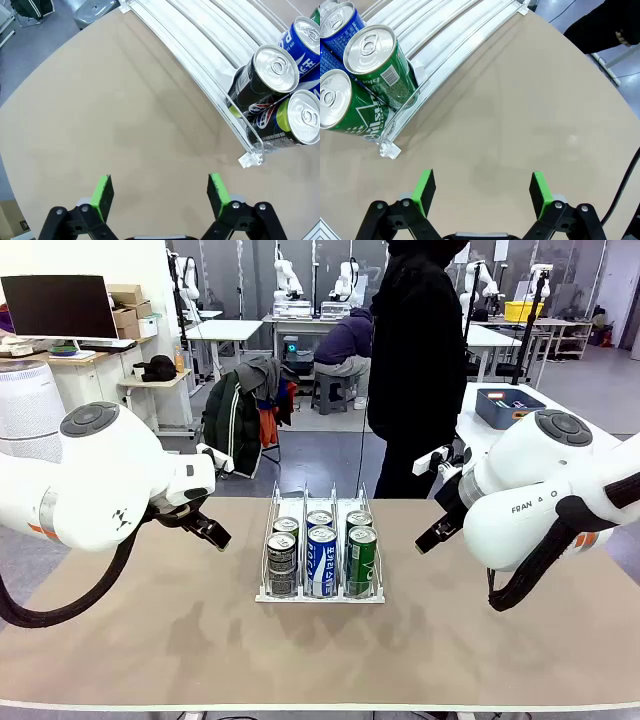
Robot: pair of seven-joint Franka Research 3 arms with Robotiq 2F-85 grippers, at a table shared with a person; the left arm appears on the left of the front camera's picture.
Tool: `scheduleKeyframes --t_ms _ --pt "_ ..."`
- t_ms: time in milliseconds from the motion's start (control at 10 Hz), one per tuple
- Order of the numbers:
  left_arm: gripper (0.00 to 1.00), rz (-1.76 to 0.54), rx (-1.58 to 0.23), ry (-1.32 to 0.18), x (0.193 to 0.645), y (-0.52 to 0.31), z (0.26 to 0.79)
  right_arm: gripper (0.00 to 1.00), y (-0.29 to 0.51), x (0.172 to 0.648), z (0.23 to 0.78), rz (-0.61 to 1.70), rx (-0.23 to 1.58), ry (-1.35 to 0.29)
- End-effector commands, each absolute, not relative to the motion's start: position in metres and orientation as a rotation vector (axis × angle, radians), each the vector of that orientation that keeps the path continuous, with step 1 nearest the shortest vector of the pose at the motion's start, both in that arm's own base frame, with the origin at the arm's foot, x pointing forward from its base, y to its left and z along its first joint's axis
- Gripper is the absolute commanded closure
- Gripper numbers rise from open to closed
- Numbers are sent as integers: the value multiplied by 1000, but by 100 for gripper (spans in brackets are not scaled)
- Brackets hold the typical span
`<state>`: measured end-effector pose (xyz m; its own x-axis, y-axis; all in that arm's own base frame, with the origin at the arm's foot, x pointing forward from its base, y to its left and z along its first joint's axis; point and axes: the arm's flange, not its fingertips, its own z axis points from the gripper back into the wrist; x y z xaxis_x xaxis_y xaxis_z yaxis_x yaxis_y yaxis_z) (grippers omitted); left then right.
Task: Fill the beverage cans into the dispenser.
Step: Pick up the Ionic drink handed by the human.
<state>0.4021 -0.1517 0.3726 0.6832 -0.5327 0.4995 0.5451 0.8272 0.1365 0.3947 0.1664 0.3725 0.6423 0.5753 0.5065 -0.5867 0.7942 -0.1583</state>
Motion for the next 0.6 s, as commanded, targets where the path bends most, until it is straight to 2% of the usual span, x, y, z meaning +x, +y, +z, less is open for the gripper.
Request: scheduleKeyframes --t_ms 0,500 --pt "0 -604 -24 -552 402 -152 373 0 166 395 373 662 21 -570" --pt "0 -604 -24 -552 402 -152 373 0 166 395 373 662 21 -570"
